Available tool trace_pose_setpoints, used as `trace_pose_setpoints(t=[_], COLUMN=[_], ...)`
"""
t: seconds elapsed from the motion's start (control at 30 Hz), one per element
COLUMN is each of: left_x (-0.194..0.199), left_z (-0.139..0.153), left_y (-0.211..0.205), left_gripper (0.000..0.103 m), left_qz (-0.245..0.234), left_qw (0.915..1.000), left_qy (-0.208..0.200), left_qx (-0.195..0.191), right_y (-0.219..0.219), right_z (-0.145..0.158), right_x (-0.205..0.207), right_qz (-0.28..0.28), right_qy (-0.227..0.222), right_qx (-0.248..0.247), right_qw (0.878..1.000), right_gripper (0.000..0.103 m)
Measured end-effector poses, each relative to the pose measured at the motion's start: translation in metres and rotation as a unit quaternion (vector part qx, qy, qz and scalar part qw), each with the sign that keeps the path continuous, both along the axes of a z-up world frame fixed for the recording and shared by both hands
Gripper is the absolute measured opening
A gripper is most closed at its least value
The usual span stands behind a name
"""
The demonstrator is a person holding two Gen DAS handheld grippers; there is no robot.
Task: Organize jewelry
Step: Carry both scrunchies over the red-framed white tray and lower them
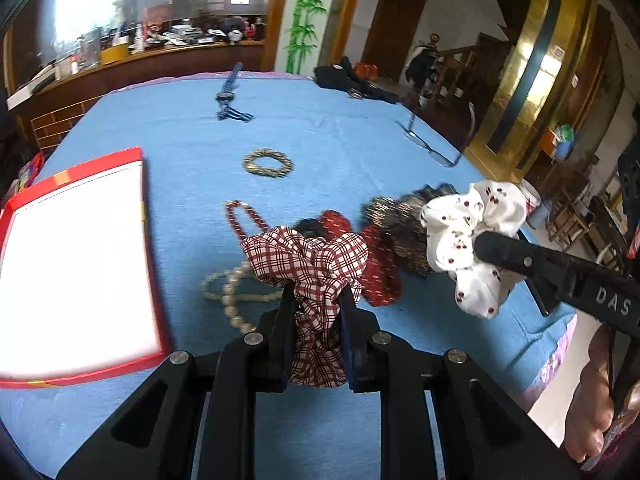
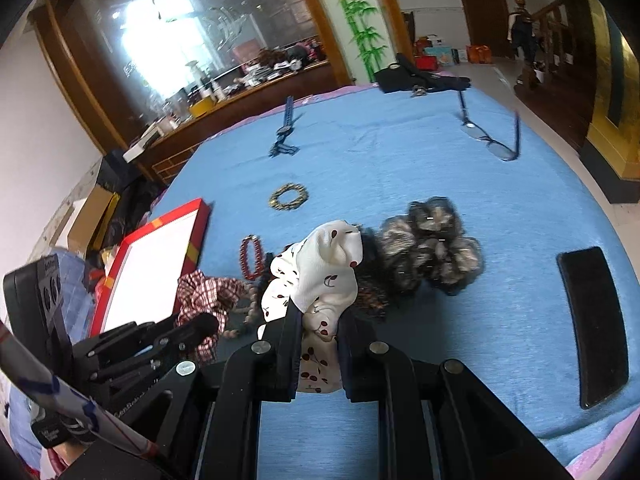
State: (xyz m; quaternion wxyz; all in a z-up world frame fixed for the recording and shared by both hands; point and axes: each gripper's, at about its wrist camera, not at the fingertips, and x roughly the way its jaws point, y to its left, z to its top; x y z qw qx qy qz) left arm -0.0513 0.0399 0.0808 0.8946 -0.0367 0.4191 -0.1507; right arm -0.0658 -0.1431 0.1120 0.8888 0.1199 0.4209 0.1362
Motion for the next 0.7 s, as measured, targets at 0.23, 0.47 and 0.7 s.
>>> trace_pose_setpoints(t=[0.23, 0.47, 0.7], left_x=[0.000, 0.003, 0.018], left_z=[0.008, 0.018, 0.021], left_y=[0.049, 0.113, 0.184], left_gripper=[0.018, 0.018, 0.018], left_qz=[0.044, 0.097, 0.155], left_qw=[0.9989, 0.9948, 0.9874], left_qy=[-0.014, -0.030, -0.027], left_qx=[-0.005, 0.007, 0.017], right_y=[0.047, 0.106, 0.168], right_z=[0.007, 0.014, 0.022], right_x=[0.009, 0.025, 0.053], right_qz=[0.045, 0.089, 0.128], right_qy=[0.000, 0.000, 0.003], right_qx=[-0.015, -0.029, -0.028], right_qw=[0.999, 0.996, 0.991], right_gripper=[0.017, 0.017, 0.017])
